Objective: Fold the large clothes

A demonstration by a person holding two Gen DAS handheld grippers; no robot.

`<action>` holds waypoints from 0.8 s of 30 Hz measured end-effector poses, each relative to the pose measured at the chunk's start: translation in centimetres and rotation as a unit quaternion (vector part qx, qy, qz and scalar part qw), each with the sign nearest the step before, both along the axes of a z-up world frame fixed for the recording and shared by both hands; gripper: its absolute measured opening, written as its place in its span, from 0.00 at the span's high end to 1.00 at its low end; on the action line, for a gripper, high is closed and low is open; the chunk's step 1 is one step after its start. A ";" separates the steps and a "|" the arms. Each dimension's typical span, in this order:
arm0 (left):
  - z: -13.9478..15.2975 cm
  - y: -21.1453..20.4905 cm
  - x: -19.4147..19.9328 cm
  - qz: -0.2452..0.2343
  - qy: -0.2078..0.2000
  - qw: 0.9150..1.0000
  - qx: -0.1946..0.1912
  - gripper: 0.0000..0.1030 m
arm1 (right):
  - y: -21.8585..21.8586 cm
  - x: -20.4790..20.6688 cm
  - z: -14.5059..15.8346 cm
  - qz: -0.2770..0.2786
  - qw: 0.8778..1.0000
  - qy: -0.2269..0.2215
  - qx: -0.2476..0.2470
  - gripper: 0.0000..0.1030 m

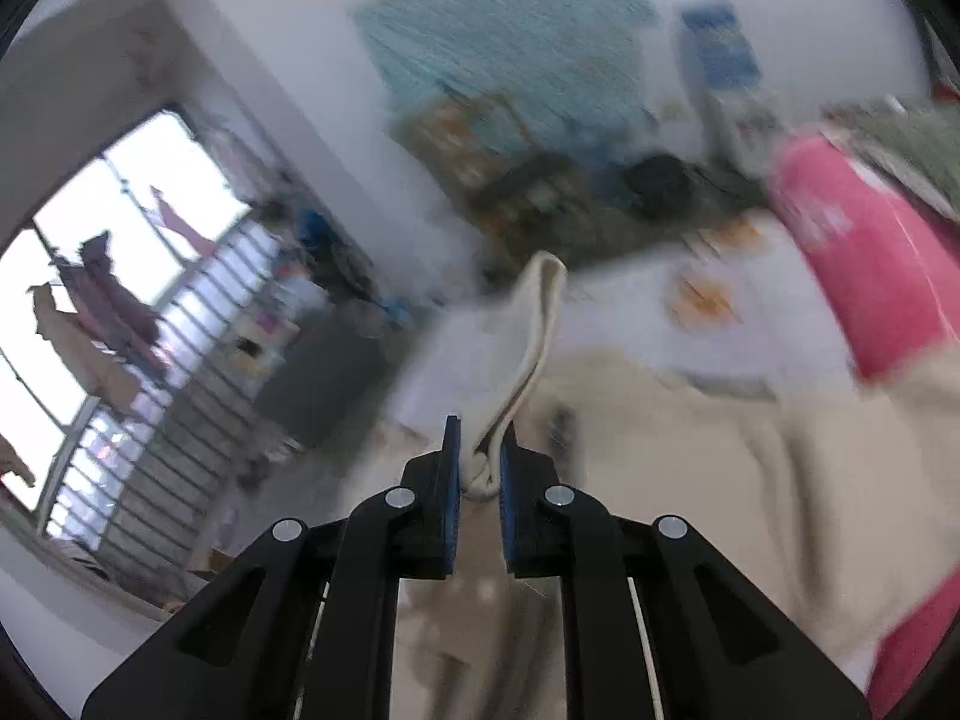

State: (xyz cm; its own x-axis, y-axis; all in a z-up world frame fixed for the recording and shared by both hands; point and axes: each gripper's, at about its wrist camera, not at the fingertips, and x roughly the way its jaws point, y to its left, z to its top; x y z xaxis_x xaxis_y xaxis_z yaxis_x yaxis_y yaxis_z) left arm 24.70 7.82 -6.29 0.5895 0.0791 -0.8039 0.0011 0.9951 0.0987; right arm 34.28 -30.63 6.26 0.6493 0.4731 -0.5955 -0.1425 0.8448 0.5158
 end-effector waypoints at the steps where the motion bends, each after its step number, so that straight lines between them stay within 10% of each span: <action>1: 0.1 0.1 -0.1 0.004 0.000 1.000 0.006 0.72 | -0.8 0.0 -2.4 -0.005 0.999 0.033 -0.006 0.89; 6: 0.3 0.6 -0.7 0.013 -0.003 1.000 0.003 0.75 | -3.6 -0.3 -12.3 -0.030 0.985 0.161 -0.045 0.89; 11: 0.4 1.2 -0.3 0.019 0.003 1.000 -0.005 0.81 | -3.7 -0.7 -8.9 -0.016 0.994 0.101 -0.026 0.89; 17: 1.0 3.4 -1.0 0.028 0.022 0.998 -0.044 0.87 | -4.7 -0.3 -13.8 -0.033 0.982 0.179 -0.055 0.88; 24: 6.0 6.0 -2.5 0.011 0.000 0.993 -0.114 0.87 | -4.8 -1.6 -11.7 -0.049 0.985 0.143 -0.082 0.77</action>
